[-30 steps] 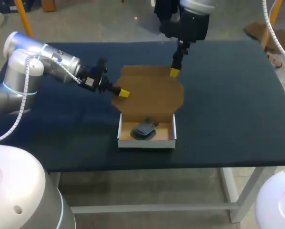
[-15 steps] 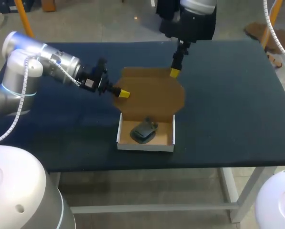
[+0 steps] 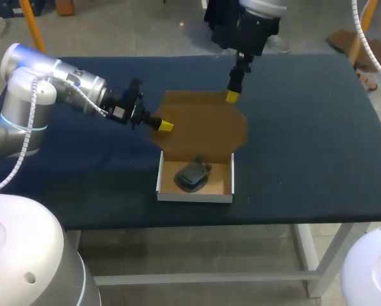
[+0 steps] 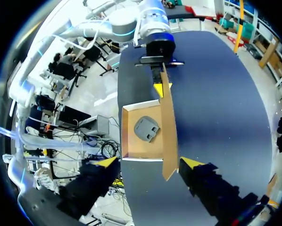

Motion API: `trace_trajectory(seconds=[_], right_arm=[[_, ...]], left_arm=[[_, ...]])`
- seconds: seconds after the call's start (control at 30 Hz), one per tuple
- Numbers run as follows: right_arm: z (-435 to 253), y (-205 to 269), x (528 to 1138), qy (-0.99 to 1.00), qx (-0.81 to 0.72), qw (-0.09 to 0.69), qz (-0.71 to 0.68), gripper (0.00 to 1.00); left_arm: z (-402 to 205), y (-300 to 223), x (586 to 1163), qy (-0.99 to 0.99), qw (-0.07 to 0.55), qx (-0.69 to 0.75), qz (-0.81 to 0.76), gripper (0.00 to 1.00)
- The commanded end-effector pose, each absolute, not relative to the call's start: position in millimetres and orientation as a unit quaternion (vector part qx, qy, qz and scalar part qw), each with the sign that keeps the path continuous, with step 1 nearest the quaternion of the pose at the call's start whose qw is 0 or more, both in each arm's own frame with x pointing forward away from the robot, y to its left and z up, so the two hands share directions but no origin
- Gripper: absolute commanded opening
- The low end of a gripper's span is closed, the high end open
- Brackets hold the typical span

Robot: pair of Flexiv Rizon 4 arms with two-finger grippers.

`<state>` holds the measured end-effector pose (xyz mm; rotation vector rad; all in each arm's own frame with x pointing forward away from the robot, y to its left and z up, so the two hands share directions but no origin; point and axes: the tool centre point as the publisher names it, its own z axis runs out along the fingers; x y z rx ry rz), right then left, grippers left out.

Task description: Assemble the packaging by folding the flat box into shape, placing the metal phone stand inside, and closing the box properly

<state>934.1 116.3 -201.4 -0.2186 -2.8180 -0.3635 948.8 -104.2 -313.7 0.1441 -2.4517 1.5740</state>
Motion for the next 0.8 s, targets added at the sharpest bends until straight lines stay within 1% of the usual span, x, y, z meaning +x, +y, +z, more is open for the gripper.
trace_trajectory(seconds=[0.03, 0.3, 0.43, 0.57, 0.8], right_arm=[[-197.5, 119.9, 933.4, -0.979, -0.073, 0.144, -0.122, 0.88], [-190.4, 123.4, 932.9, -0.982, -0.071, 0.132, -0.112, 0.87], [-188.2, 123.3, 933.3, -0.984, -0.070, 0.128, -0.105, 0.86], [-186.5, 123.6, 934.6, -0.985, -0.069, 0.124, -0.101, 0.88], [-184.8, 126.3, 937.5, -0.986, -0.067, 0.121, -0.097, 0.87]], left_arm=[[-313.8, -103.9, 948.8, -0.835, 0.112, 0.049, 0.536, 0.00], [-313.8, -103.9, 948.8, -0.835, 0.112, 0.049, 0.536, 0.00], [-311.4, -104.2, 941.5, -0.842, 0.082, 0.038, 0.531, 0.00], [-309.8, -105.2, 931.9, -0.847, 0.055, 0.029, 0.529, 0.00], [-303.3, -103.4, 920.3, -0.850, 0.008, 0.013, 0.527, 0.00]])
